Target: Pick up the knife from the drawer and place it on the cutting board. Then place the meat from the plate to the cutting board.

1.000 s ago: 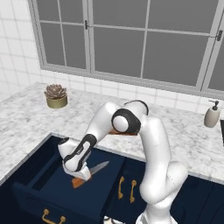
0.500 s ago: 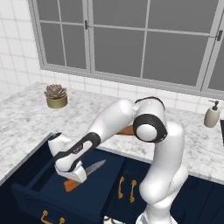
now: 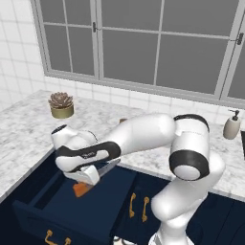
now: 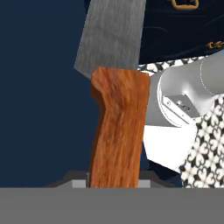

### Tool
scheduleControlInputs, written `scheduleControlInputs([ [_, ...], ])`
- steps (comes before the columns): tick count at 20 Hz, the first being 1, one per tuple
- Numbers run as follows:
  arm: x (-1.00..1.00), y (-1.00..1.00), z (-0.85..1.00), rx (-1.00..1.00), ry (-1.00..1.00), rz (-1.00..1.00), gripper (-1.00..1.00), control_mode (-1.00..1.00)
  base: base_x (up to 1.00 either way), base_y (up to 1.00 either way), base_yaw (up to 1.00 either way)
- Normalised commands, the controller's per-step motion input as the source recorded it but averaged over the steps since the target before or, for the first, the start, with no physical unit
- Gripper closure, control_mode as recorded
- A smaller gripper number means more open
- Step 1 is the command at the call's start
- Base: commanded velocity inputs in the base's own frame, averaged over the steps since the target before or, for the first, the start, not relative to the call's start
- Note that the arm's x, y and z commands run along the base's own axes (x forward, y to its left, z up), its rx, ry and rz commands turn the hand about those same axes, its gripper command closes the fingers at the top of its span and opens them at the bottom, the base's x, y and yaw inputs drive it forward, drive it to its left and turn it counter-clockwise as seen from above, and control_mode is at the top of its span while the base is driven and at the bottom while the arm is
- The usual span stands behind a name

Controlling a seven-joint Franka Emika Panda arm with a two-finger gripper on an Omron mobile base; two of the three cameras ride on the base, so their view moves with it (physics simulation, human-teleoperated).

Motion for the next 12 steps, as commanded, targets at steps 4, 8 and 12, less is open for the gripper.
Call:
scheduleControlInputs([
  [4,0.82,-0.88,1.0,-0.05,0.0,0.02,1.0,-1.0,0.0,0.0,0.0],
  [8,1.0,-0.81,0.98,-0.04,0.0,0.0,1.0,-1.0,0.0,0.0,0.0],
  [12,1.0,-0.72,0.25,-0.04,0.09,0.0,1.0,-1.0,0.0,0.0,0.0],
])
